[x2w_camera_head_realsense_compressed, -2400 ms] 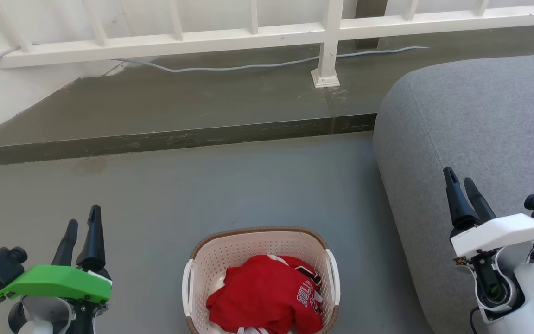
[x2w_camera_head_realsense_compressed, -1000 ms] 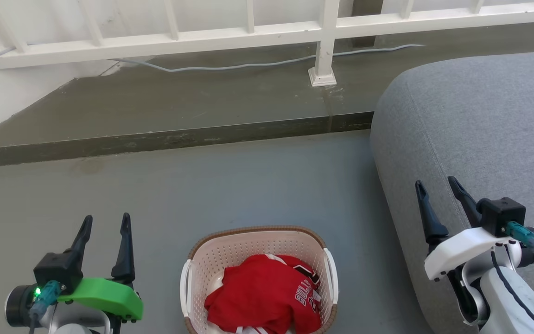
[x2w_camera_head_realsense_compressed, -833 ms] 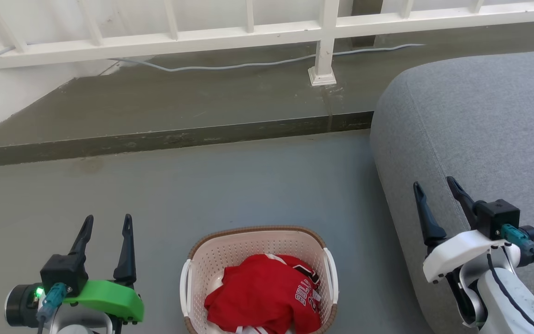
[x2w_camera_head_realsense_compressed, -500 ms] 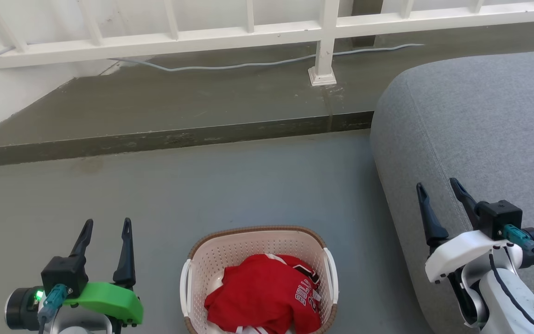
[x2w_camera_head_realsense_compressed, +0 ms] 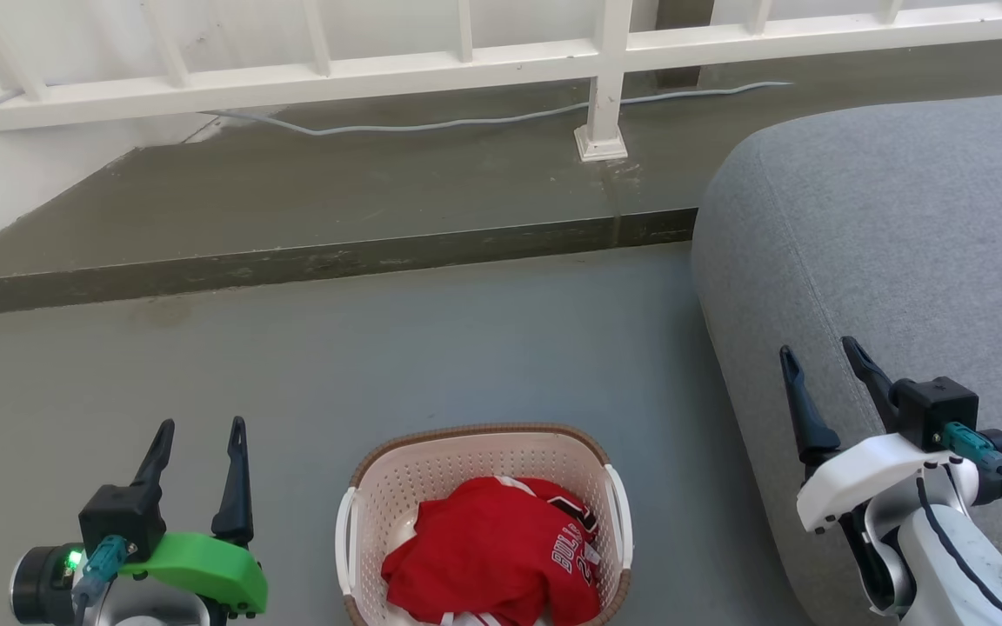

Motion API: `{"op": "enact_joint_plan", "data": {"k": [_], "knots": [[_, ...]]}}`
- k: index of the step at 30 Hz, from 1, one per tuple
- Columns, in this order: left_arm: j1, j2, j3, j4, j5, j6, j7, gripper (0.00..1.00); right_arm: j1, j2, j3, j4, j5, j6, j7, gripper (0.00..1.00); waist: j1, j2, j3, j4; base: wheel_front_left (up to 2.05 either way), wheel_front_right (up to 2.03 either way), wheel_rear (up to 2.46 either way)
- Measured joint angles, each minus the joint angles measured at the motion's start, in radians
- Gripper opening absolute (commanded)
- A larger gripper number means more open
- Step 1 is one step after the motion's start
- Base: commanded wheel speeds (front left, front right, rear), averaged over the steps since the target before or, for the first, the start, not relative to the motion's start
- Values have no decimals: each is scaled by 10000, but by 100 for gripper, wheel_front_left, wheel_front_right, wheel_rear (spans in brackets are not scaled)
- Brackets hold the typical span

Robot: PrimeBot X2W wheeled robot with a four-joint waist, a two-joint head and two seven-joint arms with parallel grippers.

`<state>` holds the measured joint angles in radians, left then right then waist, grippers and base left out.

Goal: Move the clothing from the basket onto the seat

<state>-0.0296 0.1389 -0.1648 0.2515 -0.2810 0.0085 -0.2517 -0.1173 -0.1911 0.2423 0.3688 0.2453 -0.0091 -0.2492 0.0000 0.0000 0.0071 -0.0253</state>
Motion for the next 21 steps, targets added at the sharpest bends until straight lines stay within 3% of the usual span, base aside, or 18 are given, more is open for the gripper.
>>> {"op": "enact_joint_plan", "data": {"k": [9,21], "knots": [[7,-33,-117,251,31,-157,2,100,-116,109,27,-48,-17,107,0,100,0,0,141,-145,0,0,0],[-388,-525,-1455,905,178,-767,148,100,-762,228,-27,-541,-44,270,-12,100,0,0,1060,-528,0,0,0]]}}
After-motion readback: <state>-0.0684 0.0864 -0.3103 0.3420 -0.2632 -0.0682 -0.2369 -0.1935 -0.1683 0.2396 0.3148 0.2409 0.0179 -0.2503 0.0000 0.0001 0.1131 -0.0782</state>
